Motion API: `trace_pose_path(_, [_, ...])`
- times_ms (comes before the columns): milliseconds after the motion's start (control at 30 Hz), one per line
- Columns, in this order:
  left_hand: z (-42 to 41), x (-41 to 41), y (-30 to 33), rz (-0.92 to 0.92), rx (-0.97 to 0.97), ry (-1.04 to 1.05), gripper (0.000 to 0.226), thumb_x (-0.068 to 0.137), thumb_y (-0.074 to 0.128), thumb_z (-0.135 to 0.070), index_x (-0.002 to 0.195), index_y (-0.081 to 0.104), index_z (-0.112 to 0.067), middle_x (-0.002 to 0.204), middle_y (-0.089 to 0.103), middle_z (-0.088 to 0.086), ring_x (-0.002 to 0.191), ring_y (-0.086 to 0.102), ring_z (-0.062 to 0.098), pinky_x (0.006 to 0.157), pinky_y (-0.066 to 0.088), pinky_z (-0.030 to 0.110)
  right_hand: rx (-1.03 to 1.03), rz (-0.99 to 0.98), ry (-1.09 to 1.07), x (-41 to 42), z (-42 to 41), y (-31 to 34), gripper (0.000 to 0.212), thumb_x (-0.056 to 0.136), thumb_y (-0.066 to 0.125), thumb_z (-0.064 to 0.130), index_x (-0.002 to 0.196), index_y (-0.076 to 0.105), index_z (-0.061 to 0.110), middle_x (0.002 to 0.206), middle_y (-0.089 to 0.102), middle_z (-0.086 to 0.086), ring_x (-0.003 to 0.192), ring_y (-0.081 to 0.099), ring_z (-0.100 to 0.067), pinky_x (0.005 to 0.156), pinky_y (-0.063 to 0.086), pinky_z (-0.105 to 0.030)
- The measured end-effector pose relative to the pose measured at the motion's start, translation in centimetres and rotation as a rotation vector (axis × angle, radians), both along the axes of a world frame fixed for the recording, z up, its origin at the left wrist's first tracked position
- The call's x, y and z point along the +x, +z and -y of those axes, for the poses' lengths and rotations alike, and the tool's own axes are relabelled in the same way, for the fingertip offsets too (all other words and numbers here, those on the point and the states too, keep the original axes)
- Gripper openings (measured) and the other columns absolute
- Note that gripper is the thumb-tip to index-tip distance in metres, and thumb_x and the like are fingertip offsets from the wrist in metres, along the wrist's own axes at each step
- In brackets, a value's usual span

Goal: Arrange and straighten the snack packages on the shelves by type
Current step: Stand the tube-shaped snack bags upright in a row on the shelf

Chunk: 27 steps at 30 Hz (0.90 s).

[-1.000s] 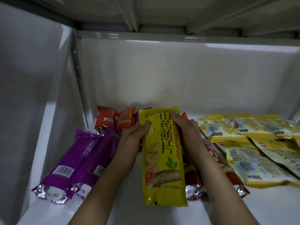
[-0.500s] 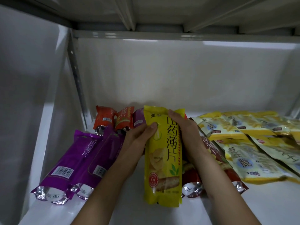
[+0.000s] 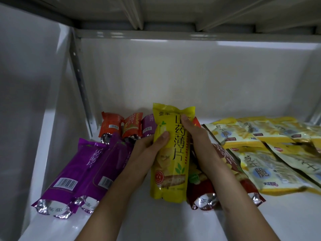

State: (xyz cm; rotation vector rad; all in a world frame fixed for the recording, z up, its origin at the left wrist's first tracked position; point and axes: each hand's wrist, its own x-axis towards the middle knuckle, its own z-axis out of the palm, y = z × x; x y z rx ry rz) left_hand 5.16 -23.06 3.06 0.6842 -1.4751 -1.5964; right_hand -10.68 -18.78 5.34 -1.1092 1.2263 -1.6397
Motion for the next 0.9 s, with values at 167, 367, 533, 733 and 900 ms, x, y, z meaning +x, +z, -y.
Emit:
trace_pose_path(167, [0.09, -0.16, 0.08, -0.027, 0.061, -0.029, 0.064, 0.075, 0.072, -0.055, 0.116, 0.076, -0.006, 0.115, 0.078, 0.016, 0.109, 0.075, 0.035, 0.104, 0.055, 0.053, -0.023, -0.021, -0.045, 0.14, -0.15, -0.26, 0.051, 0.097, 0.065, 0.050, 0.102, 0.078, 0.000, 0.104, 0.080, -0.017, 0.102, 0.076, -0.039, 0.102, 0.055, -0.060])
trace_pose_path(367, [-0.20, -0.18, -0.05, 0.032, 0.014, -0.060, 0.047, 0.085, 0.064, -0.046, 0.112, 0.076, -0.009, 0.107, 0.080, 0.014, 0.098, 0.078, 0.032, 0.084, 0.064, 0.039, -0.075, 0.003, -0.154, -0.01, -0.33, 0.13, 0.071, 0.096, 0.063, 0.053, 0.109, 0.066, -0.016, 0.109, 0.074, -0.027, 0.104, 0.072, -0.045, 0.097, 0.058, -0.055])
trace_pose_path(533, [-0.08, -0.25, -0.08, 0.005, -0.008, 0.020, 0.045, 0.088, 0.064, -0.047, 0.119, 0.074, -0.016, 0.109, 0.080, 0.008, 0.100, 0.078, 0.028, 0.084, 0.063, 0.041, -0.015, -0.074, 0.004, -0.29, -0.21, 0.01, 0.043, 0.091, 0.057, 0.059, 0.080, 0.084, 0.026, 0.089, 0.081, 0.009, 0.085, 0.078, -0.007, 0.081, 0.057, -0.029])
trace_pose_path(733, [0.19, -0.34, -0.03, -0.006, 0.045, -0.009, 0.065, 0.078, 0.067, -0.060, 0.124, 0.072, -0.015, 0.115, 0.079, 0.011, 0.105, 0.076, 0.032, 0.094, 0.059, 0.047, -0.056, -0.081, -0.030, -0.04, 0.04, -0.53, 0.038, 0.102, 0.061, 0.042, 0.102, 0.081, 0.010, 0.102, 0.082, -0.005, 0.099, 0.078, -0.023, 0.095, 0.060, -0.043])
trace_pose_path(900, [0.24, -0.39, 0.01, 0.000, -0.002, 0.016, 0.055, 0.079, 0.067, -0.053, 0.114, 0.076, -0.012, 0.106, 0.080, 0.012, 0.093, 0.079, 0.033, 0.077, 0.064, 0.040, -0.070, -0.063, -0.099, -0.35, 0.30, -0.47, 0.038, 0.102, 0.059, 0.042, 0.097, 0.080, 0.011, 0.100, 0.082, -0.004, 0.097, 0.078, -0.021, 0.090, 0.062, -0.035])
